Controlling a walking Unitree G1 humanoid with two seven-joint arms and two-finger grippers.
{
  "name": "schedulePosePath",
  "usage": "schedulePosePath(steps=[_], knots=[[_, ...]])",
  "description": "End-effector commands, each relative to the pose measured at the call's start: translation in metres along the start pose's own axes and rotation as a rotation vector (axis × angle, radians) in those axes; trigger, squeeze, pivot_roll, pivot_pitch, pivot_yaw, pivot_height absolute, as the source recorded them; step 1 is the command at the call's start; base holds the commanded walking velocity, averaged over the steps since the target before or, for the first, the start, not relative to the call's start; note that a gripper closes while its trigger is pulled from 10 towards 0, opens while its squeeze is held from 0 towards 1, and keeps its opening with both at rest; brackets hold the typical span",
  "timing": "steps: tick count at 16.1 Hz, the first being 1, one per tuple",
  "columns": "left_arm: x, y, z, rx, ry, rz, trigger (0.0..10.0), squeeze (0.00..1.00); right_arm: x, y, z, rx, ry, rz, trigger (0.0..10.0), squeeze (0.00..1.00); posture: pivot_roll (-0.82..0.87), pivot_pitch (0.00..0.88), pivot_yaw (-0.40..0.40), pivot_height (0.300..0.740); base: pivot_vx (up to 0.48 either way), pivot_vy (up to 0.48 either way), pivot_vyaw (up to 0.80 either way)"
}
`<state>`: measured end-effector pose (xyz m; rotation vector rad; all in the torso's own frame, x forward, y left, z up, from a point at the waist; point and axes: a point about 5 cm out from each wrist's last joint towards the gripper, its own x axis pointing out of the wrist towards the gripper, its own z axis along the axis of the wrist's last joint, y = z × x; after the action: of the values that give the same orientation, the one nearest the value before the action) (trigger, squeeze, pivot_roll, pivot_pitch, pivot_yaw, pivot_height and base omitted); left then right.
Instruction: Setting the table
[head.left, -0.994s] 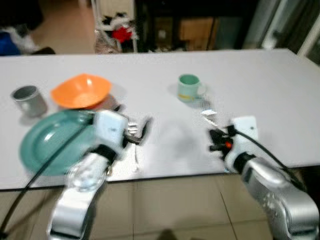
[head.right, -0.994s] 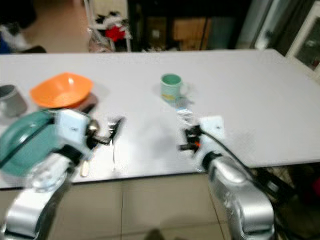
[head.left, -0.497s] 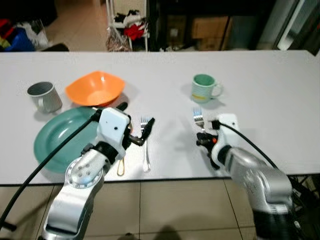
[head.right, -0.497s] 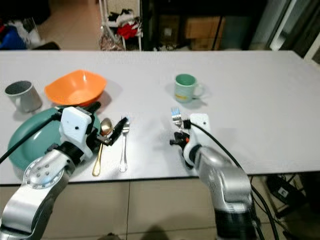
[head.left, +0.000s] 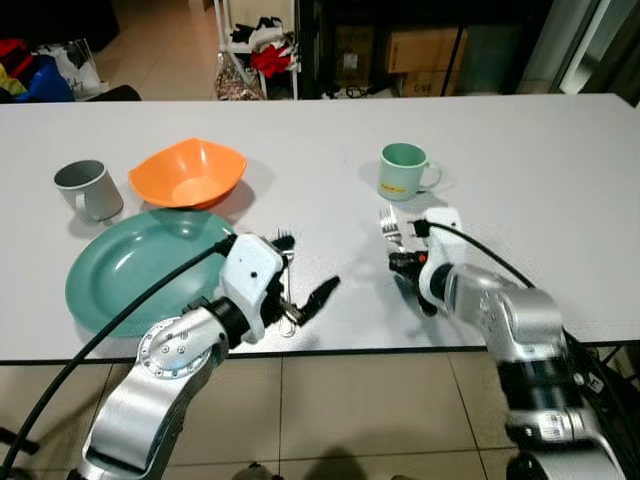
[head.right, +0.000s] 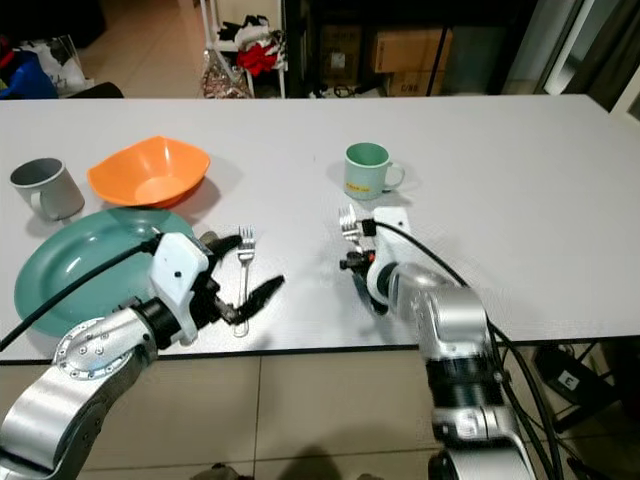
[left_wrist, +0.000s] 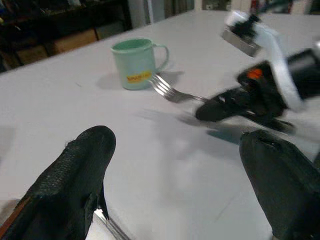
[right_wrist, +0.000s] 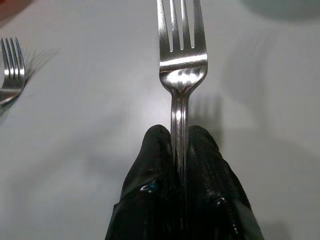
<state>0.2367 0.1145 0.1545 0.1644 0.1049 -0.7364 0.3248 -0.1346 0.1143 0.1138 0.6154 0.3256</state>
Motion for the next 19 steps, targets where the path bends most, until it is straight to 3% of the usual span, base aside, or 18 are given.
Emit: schedulePosePath(steps=[1, 10, 19], knots=[[-0.003, -0.004, 0.000, -0.016, 0.018, -0.033, 10.0, 0.00, 0.003, -0.001, 0.006, 0.002, -0.016, 0.013, 10.0, 0.00, 0.06, 0.019, 0.047, 0.740, 0.000, 0.000, 0.00], [-0.005, -0.004, -0.010, -0.026, 0.081, -0.046, 10.0, 0.00, 0.021, 0.000, 0.005, 0.042, 0.033, -0.032, 10.0, 0.00, 0.07, 0.010, 0.039, 0.740, 0.000, 0.000, 0.00], [-0.005, -0.005, -0.011, -0.024, 0.086, -0.051, 10.0, 0.00, 0.025, 0.004, -0.002, 0.113, 0.109, -0.035, 10.0, 0.00, 0.07, 0.011, 0.038, 0.740, 0.000, 0.000, 0.00]])
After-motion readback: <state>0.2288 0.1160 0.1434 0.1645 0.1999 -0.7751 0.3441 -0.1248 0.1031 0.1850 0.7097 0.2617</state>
